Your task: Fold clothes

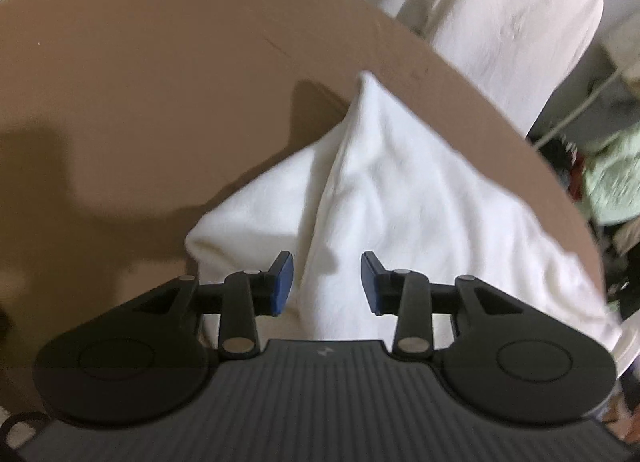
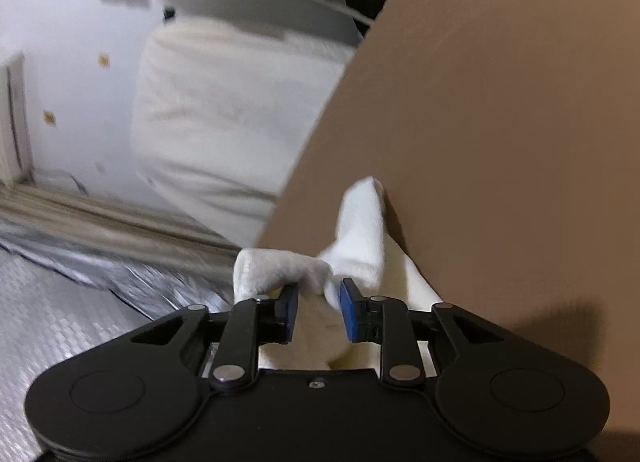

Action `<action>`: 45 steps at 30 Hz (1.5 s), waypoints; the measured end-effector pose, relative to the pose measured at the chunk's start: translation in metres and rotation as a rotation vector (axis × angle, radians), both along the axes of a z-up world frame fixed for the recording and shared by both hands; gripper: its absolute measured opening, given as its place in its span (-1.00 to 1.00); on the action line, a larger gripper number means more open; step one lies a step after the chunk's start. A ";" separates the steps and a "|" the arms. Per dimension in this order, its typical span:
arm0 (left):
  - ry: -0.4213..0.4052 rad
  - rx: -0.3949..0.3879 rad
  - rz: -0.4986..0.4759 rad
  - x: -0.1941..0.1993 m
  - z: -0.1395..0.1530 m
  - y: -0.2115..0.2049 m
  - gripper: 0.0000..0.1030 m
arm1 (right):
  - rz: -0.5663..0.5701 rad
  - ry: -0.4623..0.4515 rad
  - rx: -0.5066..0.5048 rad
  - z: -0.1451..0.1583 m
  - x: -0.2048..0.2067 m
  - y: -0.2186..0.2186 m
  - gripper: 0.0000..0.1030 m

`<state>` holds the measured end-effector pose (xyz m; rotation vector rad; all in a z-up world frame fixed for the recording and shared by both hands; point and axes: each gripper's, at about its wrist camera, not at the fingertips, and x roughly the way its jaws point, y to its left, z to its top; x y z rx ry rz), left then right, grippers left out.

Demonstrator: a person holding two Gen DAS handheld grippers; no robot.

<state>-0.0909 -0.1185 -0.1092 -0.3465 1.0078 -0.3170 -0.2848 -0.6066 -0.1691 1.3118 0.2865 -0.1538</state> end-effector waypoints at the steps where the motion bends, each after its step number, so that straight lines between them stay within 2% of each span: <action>1: 0.008 0.007 -0.009 0.000 -0.002 -0.001 -0.24 | -0.033 -0.032 0.010 0.001 -0.007 -0.003 -0.04; 2: 0.012 -0.007 -0.019 0.004 -0.003 -0.002 -0.11 | -0.059 -0.059 0.022 0.001 -0.013 -0.005 0.15; 3: 0.016 -0.024 -0.030 0.007 -0.004 -0.003 -0.02 | -0.066 -0.072 0.036 0.000 -0.017 -0.008 0.17; 5: 0.027 -0.076 -0.059 0.002 -0.004 -0.005 0.03 | -0.075 -0.094 0.066 -0.001 -0.023 -0.013 0.18; 7: 0.025 -0.051 -0.090 0.001 -0.006 -0.012 0.16 | -0.052 -0.076 0.089 -0.006 -0.015 -0.012 0.19; 11: 0.037 0.040 -0.141 0.001 -0.015 -0.030 0.31 | 0.001 0.070 -0.024 0.003 0.012 0.004 0.19; 13: 0.064 0.068 -0.154 0.001 -0.023 -0.035 0.32 | 0.024 0.154 -0.107 0.007 0.020 0.011 0.25; 16: 0.108 0.034 -0.165 -0.002 -0.028 -0.033 0.34 | 0.085 0.283 -0.214 0.011 0.039 0.013 0.31; 18: 0.121 0.025 -0.162 -0.008 -0.028 -0.031 0.50 | 0.145 0.360 -0.271 0.013 0.050 0.010 0.33; 20: 0.129 0.023 -0.154 -0.009 -0.030 -0.030 0.54 | 0.232 0.375 -0.237 0.009 0.056 0.002 0.33; 21: 0.132 0.023 -0.150 -0.009 -0.031 -0.029 0.54 | 0.272 0.344 -0.166 0.005 0.055 -0.004 0.33; 22: 0.131 0.019 -0.149 -0.009 -0.031 -0.029 0.52 | 0.280 0.305 -0.080 0.000 0.051 -0.009 0.33; 23: 0.116 0.005 -0.156 -0.010 -0.030 -0.029 0.33 | 0.281 0.267 0.003 -0.005 0.046 -0.014 0.33; 24: 0.100 -0.008 -0.168 -0.012 -0.029 -0.029 -0.22 | 0.274 0.246 0.061 -0.008 0.041 -0.017 0.34; 26: 0.072 -0.025 -0.198 -0.015 -0.023 -0.031 -0.84 | 0.309 0.257 0.099 -0.007 0.041 -0.023 0.35; 27: 0.061 -0.029 -0.201 -0.015 -0.021 -0.031 -0.84 | 0.332 0.273 0.101 -0.006 0.041 -0.025 0.35; 31: 0.058 -0.058 -0.171 -0.012 -0.020 -0.028 -0.76 | 0.465 0.446 -0.084 0.001 0.050 -0.033 0.37; 33: 0.088 -0.063 -0.189 -0.010 -0.024 -0.029 -0.36 | 0.510 0.541 -0.166 -0.006 0.047 -0.039 0.37; 34: 0.094 -0.046 -0.201 -0.011 -0.026 -0.032 -0.23 | 0.532 0.580 -0.196 -0.010 0.046 -0.041 0.37; 36: 0.116 -0.020 -0.235 -0.013 -0.029 -0.037 0.14 | 0.585 0.580 -0.160 -0.022 0.049 -0.044 0.38; 37: 0.127 -0.014 -0.252 -0.013 -0.031 -0.041 0.16 | 0.602 0.546 -0.123 -0.028 0.049 -0.046 0.38; 38: 0.121 -0.006 -0.258 -0.014 -0.032 -0.043 0.11 | 0.610 0.507 -0.077 -0.033 0.048 -0.049 0.40; 40: 0.105 0.010 -0.271 -0.015 -0.033 -0.047 -0.73 | 0.632 0.448 -0.048 -0.035 0.048 -0.049 0.39; 41: 0.080 0.019 -0.278 -0.015 -0.028 -0.048 -0.83 | 0.646 0.423 -0.051 -0.033 0.048 -0.048 0.12; 42: 0.056 0.028 -0.286 -0.016 -0.023 -0.049 -0.84 | 0.658 0.400 -0.058 -0.031 0.048 -0.046 -0.39; 43: 0.026 0.038 -0.294 -0.016 -0.016 -0.050 -0.84 | 0.659 0.370 -0.072 -0.023 0.049 -0.044 -0.54; 45: -0.064 0.040 -0.306 -0.011 0.013 -0.050 -0.85 | 0.643 0.274 -0.102 -0.001 0.047 -0.039 -0.58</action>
